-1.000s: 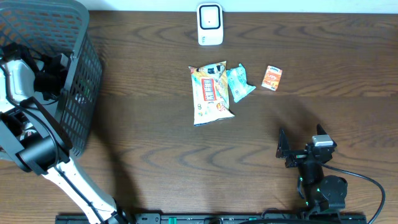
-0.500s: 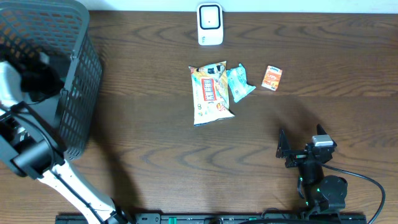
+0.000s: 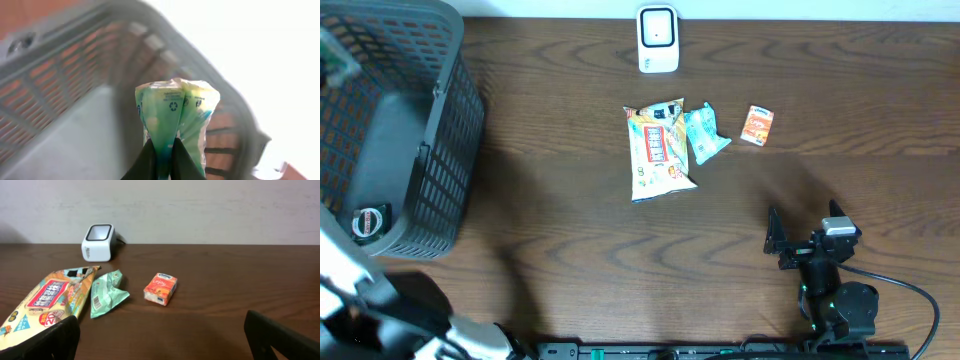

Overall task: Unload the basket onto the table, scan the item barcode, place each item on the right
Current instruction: 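Grasp the green-white tissue pack and lift it out of the basket, then hold the tissue pack under the scanner and drop it left of the snack bag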

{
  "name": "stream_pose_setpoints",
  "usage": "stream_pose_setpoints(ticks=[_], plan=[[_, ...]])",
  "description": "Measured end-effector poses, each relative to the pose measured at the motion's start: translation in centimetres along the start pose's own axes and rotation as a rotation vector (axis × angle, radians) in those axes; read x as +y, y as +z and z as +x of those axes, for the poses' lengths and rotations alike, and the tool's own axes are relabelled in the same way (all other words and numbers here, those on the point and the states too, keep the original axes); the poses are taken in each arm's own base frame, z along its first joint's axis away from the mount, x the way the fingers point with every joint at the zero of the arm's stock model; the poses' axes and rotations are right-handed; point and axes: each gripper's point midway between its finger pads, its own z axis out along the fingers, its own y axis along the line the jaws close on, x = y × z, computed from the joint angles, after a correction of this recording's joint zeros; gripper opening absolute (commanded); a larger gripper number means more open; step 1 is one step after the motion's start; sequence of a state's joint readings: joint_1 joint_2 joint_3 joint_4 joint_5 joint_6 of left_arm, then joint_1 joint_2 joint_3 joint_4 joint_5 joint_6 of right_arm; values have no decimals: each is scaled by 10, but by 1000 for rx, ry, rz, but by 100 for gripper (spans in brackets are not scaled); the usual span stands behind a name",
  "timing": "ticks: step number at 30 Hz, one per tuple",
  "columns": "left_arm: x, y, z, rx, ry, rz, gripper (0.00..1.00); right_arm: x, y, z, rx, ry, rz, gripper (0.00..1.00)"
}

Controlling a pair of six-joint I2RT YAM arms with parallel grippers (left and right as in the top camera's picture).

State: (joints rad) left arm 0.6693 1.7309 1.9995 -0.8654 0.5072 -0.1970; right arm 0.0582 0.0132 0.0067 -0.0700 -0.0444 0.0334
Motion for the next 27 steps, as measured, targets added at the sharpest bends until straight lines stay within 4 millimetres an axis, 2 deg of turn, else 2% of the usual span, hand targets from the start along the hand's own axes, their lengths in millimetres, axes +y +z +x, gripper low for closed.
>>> stream_pose_setpoints(ticks=[3, 5, 11, 14, 19, 27], plan=[[-47, -26, 2, -28, 34, 103, 7, 0, 0, 0, 0, 0, 0, 99], [-75, -34, 12, -10, 57, 163, 7, 0, 0, 0, 0, 0, 0, 99], [-159, -25, 75, 161, 159, 328, 7, 0, 0, 0, 0, 0, 0, 99], [-191, -17, 108, 238, 215, 377, 7, 0, 0, 0, 0, 0, 0, 99], [-211, 15, 163, 344, 298, 315, 7, 0, 0, 0, 0, 0, 0, 99], [-203, 96, 269, 555, 433, 117, 7, 0, 0, 0, 0, 0, 0, 99]])
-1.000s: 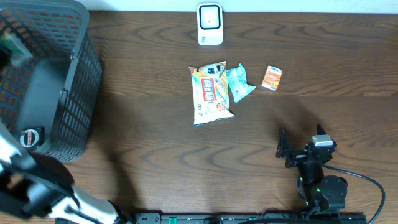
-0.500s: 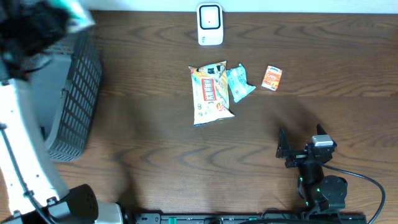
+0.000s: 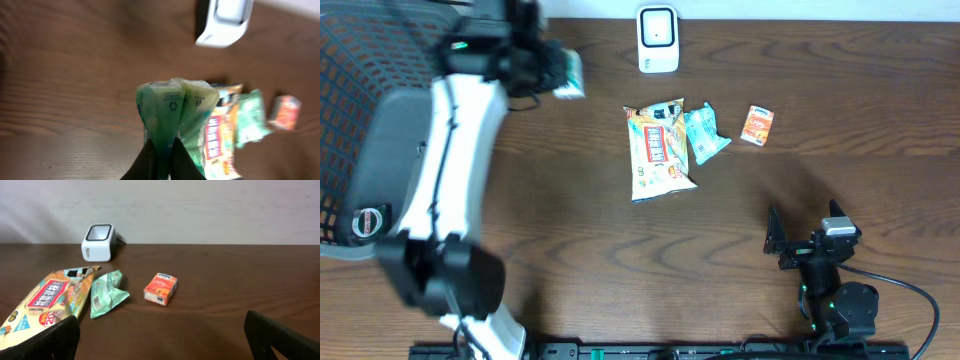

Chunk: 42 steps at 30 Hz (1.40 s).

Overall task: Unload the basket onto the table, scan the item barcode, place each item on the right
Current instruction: 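Hold the tissue pack under the scanner and drop it left of the snack bag, then reach the left gripper into the basket and grasp the green Zam-Buk tin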

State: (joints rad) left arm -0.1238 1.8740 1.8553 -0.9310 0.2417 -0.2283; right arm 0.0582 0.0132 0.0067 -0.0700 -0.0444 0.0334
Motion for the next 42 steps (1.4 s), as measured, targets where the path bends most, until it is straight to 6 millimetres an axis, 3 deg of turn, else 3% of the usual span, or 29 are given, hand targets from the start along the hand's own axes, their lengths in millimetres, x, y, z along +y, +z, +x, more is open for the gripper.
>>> stream_pose_setpoints(ticks=[4, 9, 10, 11, 12, 16, 22, 26, 28, 32, 35, 37, 40, 42], plan=[[-5, 52, 19, 93, 30, -42, 7, 0, 0, 0, 0, 0, 0, 99], [-2, 99, 45, 202, 47, -82, 8, 0, 0, 0, 0, 0, 0, 99], [-1, 106, 49, 217, 48, -87, 15, 0, 0, 0, 0, 0, 0, 99], [0, 111, 53, 230, 51, -93, 29, 0, 0, 0, 0, 0, 0, 99], [0, 117, 57, 244, 57, -95, 41, 0, 0, 0, 0, 0, 0, 99], [0, 123, 62, 262, 55, -101, 52, 0, 0, 0, 0, 0, 0, 99], [0, 122, 63, 268, 55, -102, 58, 0, 0, 0, 0, 0, 0, 99], [-2, 105, 60, 255, 90, -94, 58, 0, 0, 0, 0, 0, 0, 99], [-6, 87, 46, 201, 110, -84, 58, 0, 0, 0, 0, 0, 0, 99], [-2, 17, 2, 4, 125, -108, 50, 0, 0, 0, 0, 0, 0, 99], [12, -37, -26, -136, 110, -142, 49, 0, 0, 0, 0, 0, 0, 99], [24, -61, -37, -197, 94, -174, 50, 0, 0, 0, 0, 0, 0, 99], [47, -73, -44, -227, 69, -240, 69, 0, 0, 0, 0, 0, 0, 99], [62, -72, -48, -229, 43, -278, 70, 0, 0, 0, 0, 0, 0, 99]])
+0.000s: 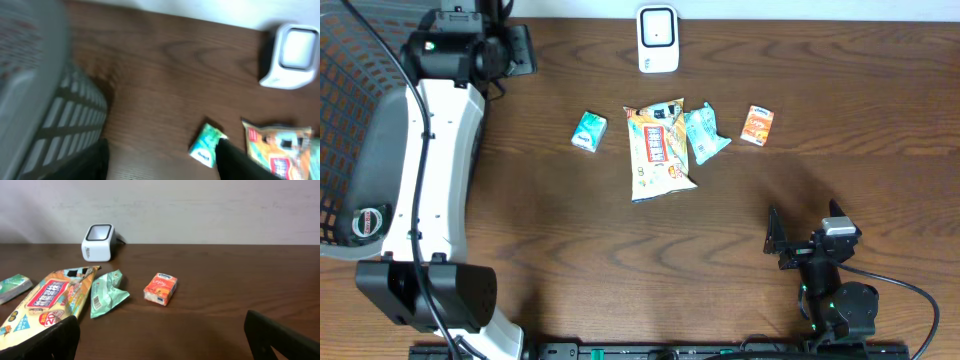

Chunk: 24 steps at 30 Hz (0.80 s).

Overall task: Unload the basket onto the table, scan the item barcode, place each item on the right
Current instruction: 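Reach the left gripper into the basket and grasp the green Zam-Buk tin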

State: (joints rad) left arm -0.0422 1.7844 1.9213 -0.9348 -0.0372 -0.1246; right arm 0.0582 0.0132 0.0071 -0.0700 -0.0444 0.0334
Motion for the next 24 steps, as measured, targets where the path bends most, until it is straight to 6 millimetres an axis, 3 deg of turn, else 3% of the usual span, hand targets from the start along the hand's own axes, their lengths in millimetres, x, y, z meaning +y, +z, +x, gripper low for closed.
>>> stream_pose_setpoints(ticks=[4, 7, 10, 11, 12, 14, 19, 24], plan=[[34, 3, -4, -6, -77, -66, 77, 0, 0, 0, 0, 0, 0, 99], [61, -6, -14, -48, -168, -95, 79, 0, 0, 0, 0, 0, 0, 99], [116, -26, -22, -112, -320, -206, 80, 0, 0, 0, 0, 0, 0, 99], [126, -30, -23, -124, -345, -228, 80, 0, 0, 0, 0, 0, 0, 99], [157, -43, -23, -156, -419, -294, 81, 0, 0, 0, 0, 0, 0, 99], [196, -61, -19, -189, -508, -381, 80, 0, 0, 0, 0, 0, 0, 99], [270, -82, 18, -152, -714, -549, 80, 0, 0, 0, 0, 0, 0, 99], [318, -86, 72, -36, -928, -677, 85, 0, 0, 0, 0, 0, 0, 99]])
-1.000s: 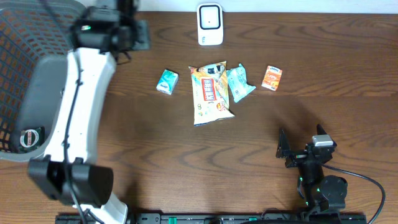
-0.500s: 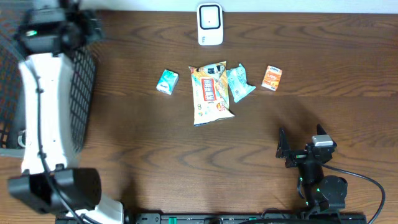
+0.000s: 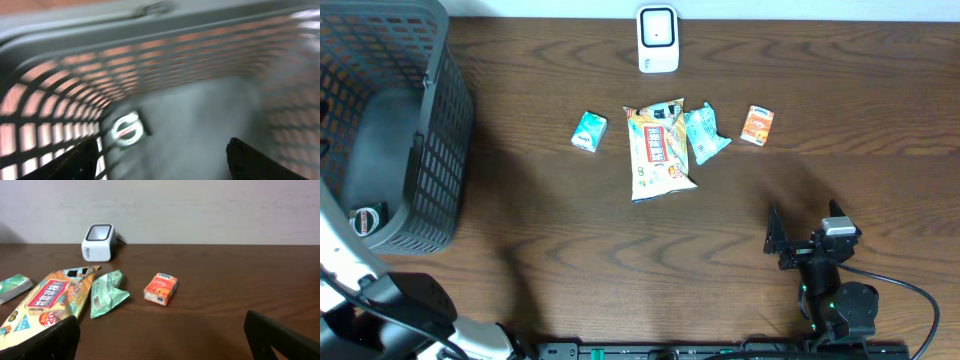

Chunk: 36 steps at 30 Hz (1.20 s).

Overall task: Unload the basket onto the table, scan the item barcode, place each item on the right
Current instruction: 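Reach the left gripper into the basket and grasp the green Zam-Buk tin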

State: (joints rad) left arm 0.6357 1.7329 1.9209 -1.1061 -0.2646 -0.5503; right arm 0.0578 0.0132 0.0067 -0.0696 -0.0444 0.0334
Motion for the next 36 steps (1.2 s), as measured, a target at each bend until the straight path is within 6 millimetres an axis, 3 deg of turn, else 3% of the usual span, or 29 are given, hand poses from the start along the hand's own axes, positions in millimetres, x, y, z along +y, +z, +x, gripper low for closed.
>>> stream_pose_setpoints(ticks=[4, 15, 19, 36], plan=[[17, 26, 11, 73, -60, -83, 86, 0, 0, 0, 0, 0, 0, 99], [40, 100, 87, 263, -192, -273, 86, 0, 0, 0, 0, 0, 0, 99], [45, 120, 104, 269, -215, -286, 86, 0, 0, 0, 0, 0, 0, 99], [61, 157, 122, 270, -256, -326, 86, 0, 0, 0, 0, 0, 0, 99]])
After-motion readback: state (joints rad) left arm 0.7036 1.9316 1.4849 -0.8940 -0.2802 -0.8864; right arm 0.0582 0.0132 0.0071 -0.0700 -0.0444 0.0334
